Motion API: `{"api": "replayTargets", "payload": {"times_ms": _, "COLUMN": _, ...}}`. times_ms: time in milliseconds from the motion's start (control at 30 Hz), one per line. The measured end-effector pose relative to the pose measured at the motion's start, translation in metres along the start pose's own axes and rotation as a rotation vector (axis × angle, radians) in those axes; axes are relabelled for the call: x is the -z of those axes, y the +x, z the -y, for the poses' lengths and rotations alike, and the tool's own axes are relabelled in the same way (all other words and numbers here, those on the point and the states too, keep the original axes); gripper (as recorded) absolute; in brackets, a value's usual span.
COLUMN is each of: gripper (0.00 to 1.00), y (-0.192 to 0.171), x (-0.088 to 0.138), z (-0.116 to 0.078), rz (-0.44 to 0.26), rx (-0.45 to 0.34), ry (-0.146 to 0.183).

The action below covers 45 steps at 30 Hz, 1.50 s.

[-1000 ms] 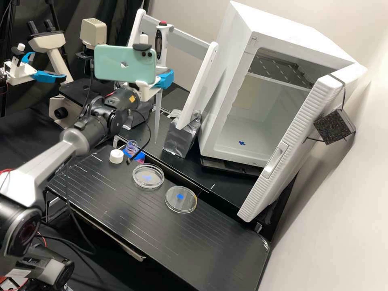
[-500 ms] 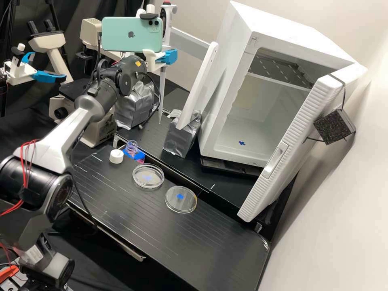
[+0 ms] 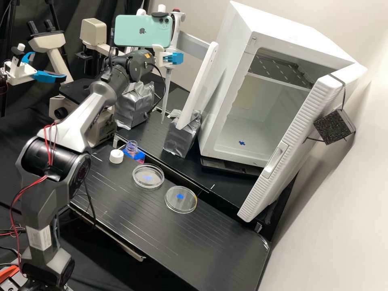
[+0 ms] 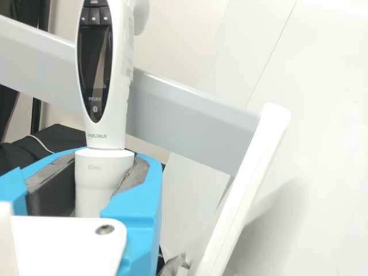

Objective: Use the pipette

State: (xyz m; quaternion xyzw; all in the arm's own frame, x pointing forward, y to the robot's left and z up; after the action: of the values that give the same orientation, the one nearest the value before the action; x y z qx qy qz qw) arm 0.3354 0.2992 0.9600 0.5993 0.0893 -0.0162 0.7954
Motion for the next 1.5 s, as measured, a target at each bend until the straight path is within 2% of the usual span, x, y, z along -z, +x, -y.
{"api": "replayTargets", "payload": {"times_ms": 67, "gripper": 0.00, "y": 0.000, "x": -0.001, "z": 0.001, "rz": -0.002, "rx": 0.008, "ry": 0.005}}
{"api": "replayTargets", "payload": {"times_ms": 100, "gripper": 0.00, "y": 0.000, "x": 0.000, "z": 0.001, "rz": -0.006, "rx": 0.018, "ry": 0.020}}
{"api": "replayTargets", "payload": {"times_ms": 267, "gripper": 0.00, "y": 0.003, "x": -0.004, "z": 0.010, "rz": 0.002, "rx": 0.048, "ry": 0.028}}
{"api": "replayTargets", "payload": {"times_ms": 400, "gripper": 0.00, "y": 0.005, "x": -0.004, "z": 0.017, "rz": 0.006, "rx": 0.069, "ry": 0.025}}
{"api": "replayTargets", "payload": {"times_ms": 800, "gripper": 0.00, "y": 0.008, "x": -0.006, "z": 0.021, "rz": 0.003, "rx": 0.071, "ry": 0.025}}
{"api": "replayTargets", "payload": {"times_ms": 833, "gripper": 1.00, "y": 0.009, "x": -0.006, "z": 0.022, "rz": 0.002, "rx": 0.071, "ry": 0.026}}
{"api": "replayTargets", "payload": {"times_ms": 967, "gripper": 1.00, "y": 0.012, "x": -0.007, "z": 0.024, "rz": -0.003, "rx": 0.070, "ry": 0.030}}
{"api": "replayTargets", "payload": {"times_ms": 1133, "gripper": 1.00, "y": 0.015, "x": -0.008, "z": 0.027, "rz": -0.007, "rx": 0.063, "ry": 0.008}}
{"api": "replayTargets", "payload": {"times_ms": 1333, "gripper": 1.00, "y": 0.015, "x": -0.005, "z": 0.029, "rz": -0.031, "rx": 0.053, "ry": -0.001}}
{"api": "replayTargets", "payload": {"times_ms": 1500, "gripper": 1.00, "y": 0.016, "x": -0.004, "z": 0.031, "rz": -0.048, "rx": 0.034, "ry": 0.011}}
